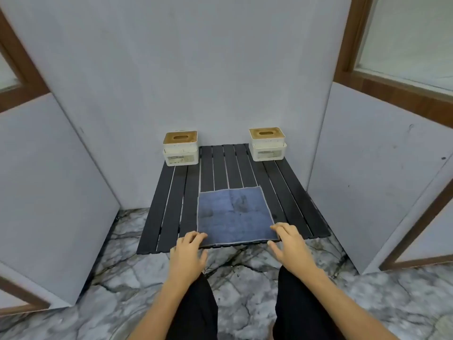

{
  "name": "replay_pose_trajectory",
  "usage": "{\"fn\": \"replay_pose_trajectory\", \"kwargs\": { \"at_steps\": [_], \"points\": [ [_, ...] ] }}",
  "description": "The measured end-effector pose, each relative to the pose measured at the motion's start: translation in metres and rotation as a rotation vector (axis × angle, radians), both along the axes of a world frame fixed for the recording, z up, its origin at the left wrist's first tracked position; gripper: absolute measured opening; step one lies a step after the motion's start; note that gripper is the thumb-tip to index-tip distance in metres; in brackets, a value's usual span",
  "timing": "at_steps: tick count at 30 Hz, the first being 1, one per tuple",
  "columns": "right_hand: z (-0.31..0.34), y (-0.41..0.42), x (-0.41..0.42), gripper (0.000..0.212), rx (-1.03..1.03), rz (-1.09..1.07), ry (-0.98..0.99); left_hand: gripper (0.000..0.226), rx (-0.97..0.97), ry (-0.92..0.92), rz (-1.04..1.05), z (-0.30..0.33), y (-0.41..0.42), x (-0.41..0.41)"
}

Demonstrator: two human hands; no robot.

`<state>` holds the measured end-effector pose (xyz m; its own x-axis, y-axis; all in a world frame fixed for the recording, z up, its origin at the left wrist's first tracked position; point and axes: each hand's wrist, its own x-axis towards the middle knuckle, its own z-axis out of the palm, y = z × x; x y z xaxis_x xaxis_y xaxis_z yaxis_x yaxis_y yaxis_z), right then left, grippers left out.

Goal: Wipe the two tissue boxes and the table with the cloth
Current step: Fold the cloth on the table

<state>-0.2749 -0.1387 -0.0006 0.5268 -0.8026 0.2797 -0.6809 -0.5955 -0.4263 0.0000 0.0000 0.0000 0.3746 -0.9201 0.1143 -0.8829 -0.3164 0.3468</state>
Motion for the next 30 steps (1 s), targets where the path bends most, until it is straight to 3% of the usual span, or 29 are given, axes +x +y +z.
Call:
{"fn": "replay_pose_trajectory", "kwargs": {
  "at_steps": [6, 12, 15, 22, 30],
  "points": [
    [0.004, -0.026, 0.008, 0.039, 0.117, 0.075, 0.196, 0.032, 0.052, 0.020, -0.008, 0.002, -0.014, 0.010],
    [0.009, -0.045, 0.007, 0.037, 0.162, 0.148, 0.250, 0.017, 0.083, 0.161, -0.135, 0.017, -0.025, 0.034],
    [0.016, -0.052, 0.004, 0.024, 0.169, 0.172, 0.268, 0.010, 0.114, 0.166, -0.159, 0.024, -0.029, 0.042],
    [0.022, -0.045, -0.002, 0.011, 0.132, 0.188, 0.207, 0.010, 0.129, 0.156, -0.213, 0.023, -0.025, 0.047],
    [0.036, -0.034, -0.017, 0.011, 0.160, 0.255, 0.162, 0.027, 0.153, 0.165, -0.245, 0.035, -0.009, 0.052]
  ]
}}
